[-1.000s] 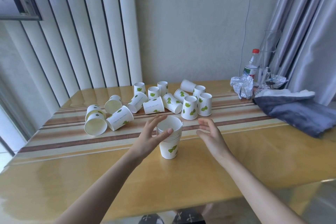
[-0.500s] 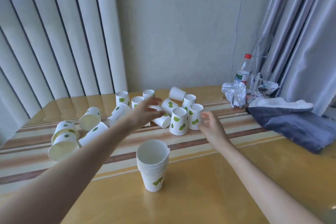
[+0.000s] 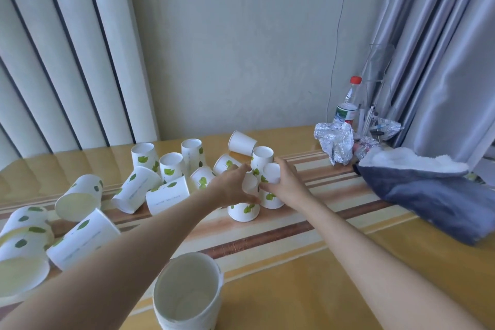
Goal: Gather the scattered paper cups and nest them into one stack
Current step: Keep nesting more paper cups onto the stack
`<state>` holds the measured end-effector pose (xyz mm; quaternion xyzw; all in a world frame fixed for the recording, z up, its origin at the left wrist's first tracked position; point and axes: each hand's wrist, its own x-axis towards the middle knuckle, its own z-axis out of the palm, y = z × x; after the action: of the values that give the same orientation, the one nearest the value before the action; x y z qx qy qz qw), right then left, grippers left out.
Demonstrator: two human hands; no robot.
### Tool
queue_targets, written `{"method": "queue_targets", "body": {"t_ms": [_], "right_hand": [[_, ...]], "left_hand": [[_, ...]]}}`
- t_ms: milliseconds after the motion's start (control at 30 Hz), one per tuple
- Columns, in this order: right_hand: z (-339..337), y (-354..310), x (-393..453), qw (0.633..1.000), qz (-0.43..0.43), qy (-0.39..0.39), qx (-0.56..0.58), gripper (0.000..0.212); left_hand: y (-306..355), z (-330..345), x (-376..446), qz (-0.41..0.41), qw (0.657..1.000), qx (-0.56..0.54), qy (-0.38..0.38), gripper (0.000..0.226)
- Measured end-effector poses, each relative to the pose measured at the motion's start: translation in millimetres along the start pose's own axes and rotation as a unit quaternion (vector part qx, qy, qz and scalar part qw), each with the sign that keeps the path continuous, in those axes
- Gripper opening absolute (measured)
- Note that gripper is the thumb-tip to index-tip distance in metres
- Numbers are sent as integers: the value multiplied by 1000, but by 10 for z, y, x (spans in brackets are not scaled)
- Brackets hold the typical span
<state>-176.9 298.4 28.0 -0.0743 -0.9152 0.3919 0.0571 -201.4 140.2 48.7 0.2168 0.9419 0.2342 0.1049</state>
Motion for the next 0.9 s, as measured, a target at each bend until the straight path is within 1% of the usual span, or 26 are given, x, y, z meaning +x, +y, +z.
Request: {"method": "queue_targets", "body": {"t_ms": [100,167,233,267,367,433,467,533,567,633,700,767,900], "right_hand": [[9,-29,5,1000,12,-6,-15,65],[-18,-39,-13,999,17,0,-43,63],[-63,-41,-57,998,21,15,-58,60],[-87,-25,-83,998,24,19,-47,59],[-178,32,-188,996,54,35,58,54],[-230,66,-276,981,90,64,162,48],[-256,68,-322,966,110,84,220,44],[-300,35,-403,929,147,115,320,41],[-322,4,-443,919,154,124,342,42],[-351,-82,-536,908,151,132,367,41],[-361,-150,-630,893,148,112,411,31],[-357,-192,-742,881,146,80,442,24],[-301,-206,-985,891,132,47,432,21]], "left_hand": [[-1,20,-1,-8,999,41,10,77],[24,-13,-20,-12,999,33,39,72],[54,-66,-49,-21,996,-9,83,65],[61,-98,-60,-29,994,-40,102,64],[72,-197,-153,-77,976,-150,135,65],[62,-248,-229,-122,952,-242,141,63],[41,-268,-265,-130,932,-310,135,58],[29,-316,-379,-112,875,-461,101,50],[18,-340,-446,-99,852,-507,87,52],[19,-382,-620,-89,827,-549,83,51],[0,-412,-816,-82,820,-560,90,46],[-26,-430,-1044,-51,827,-552,91,47],[-89,-440,-1515,4,834,-536,128,41]]}}
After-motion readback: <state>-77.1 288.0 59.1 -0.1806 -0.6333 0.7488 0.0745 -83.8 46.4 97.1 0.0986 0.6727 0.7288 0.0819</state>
